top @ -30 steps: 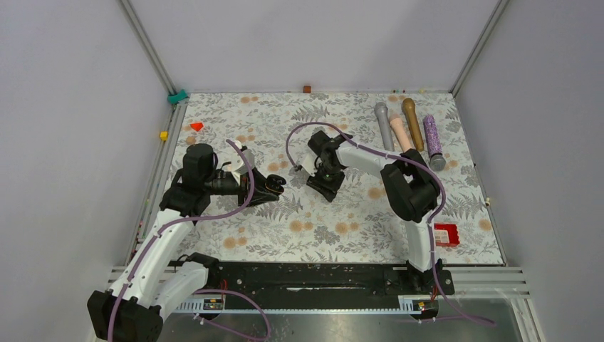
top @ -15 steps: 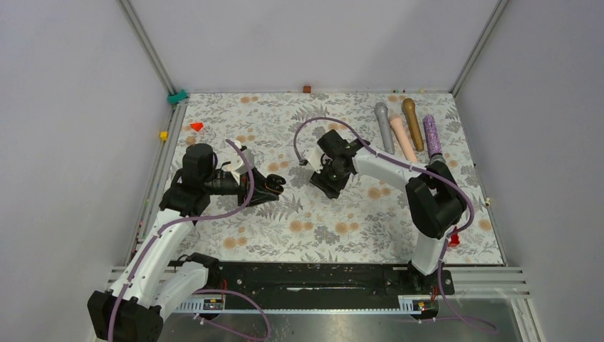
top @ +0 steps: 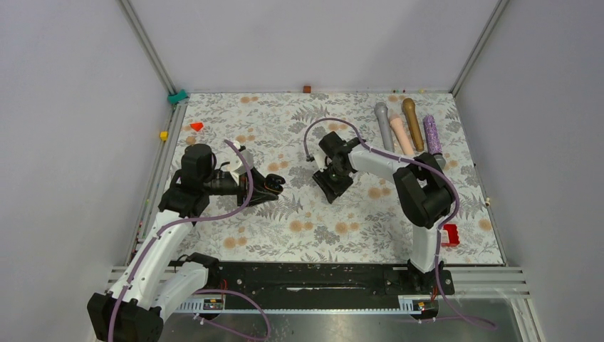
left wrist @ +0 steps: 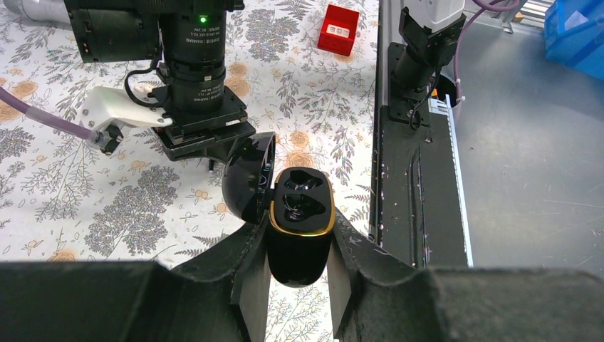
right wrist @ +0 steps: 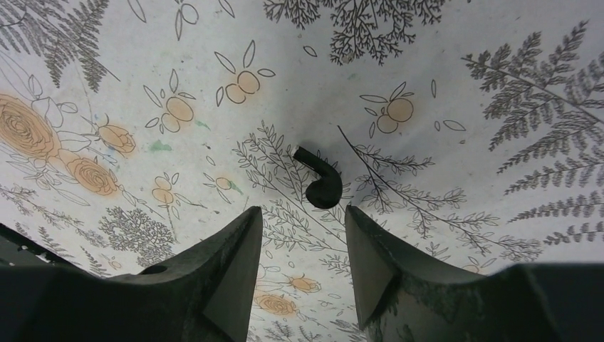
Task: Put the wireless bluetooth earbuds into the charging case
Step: Pick up the earbud from the center of the board.
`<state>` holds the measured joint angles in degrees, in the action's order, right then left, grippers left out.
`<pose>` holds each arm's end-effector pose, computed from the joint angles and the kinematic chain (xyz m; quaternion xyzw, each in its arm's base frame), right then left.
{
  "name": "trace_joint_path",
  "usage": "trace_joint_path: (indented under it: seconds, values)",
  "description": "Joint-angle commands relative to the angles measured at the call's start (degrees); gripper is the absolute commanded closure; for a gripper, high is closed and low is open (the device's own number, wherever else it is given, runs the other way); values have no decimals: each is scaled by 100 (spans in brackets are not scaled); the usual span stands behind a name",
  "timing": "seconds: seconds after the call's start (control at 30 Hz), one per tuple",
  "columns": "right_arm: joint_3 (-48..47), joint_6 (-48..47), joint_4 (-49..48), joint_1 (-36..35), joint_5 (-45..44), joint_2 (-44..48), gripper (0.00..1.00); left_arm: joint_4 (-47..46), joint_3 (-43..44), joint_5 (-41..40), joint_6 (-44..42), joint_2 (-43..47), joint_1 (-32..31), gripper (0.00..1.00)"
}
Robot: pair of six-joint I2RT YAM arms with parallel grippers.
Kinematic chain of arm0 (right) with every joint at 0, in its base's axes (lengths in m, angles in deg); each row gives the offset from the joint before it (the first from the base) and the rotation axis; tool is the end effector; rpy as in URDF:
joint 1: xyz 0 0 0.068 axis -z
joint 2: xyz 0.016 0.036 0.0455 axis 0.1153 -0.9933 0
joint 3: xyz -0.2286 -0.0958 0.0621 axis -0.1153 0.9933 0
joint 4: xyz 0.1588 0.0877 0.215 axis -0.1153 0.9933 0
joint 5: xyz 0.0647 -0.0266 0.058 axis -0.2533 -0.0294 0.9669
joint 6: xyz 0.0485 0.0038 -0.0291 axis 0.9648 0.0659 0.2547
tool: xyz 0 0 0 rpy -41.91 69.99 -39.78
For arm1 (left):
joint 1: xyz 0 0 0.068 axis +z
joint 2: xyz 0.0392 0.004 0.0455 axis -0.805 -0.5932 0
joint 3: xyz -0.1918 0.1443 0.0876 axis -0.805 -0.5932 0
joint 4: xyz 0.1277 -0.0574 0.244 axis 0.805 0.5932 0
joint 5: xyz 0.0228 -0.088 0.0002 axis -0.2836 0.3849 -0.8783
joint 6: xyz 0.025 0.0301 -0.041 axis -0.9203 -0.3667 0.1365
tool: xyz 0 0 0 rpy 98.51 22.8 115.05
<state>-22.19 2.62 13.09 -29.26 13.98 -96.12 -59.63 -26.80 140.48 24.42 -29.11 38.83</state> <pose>0.3151 0.2376 0.1344 -0.4109 0.8933 0.1277 0.1297 0.1970 -0.0897 0.3001 0.4680 0.6024 -0.4646 0.4497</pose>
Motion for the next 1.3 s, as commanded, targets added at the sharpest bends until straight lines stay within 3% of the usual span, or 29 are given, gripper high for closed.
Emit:
trace_joint_path:
  seconds: [0.0, 0.5, 1.03, 1.27]
  values:
    - [-236, 483, 136, 123, 252, -148, 47, -230, -23, 54, -38, 35, 54, 100]
    - [-395, 1131, -65, 532, 1085, -503, 52, -228, -6, 75, -20, -26, 74, 100]
    - [-284, 1467, -198, 763, 1356, -612, 58, -226, -6, 77, -29, -39, 87, 100]
    - [-237, 1537, -259, 819, 1457, -664, 66, -226, -5, 78, -33, -47, 91, 100]
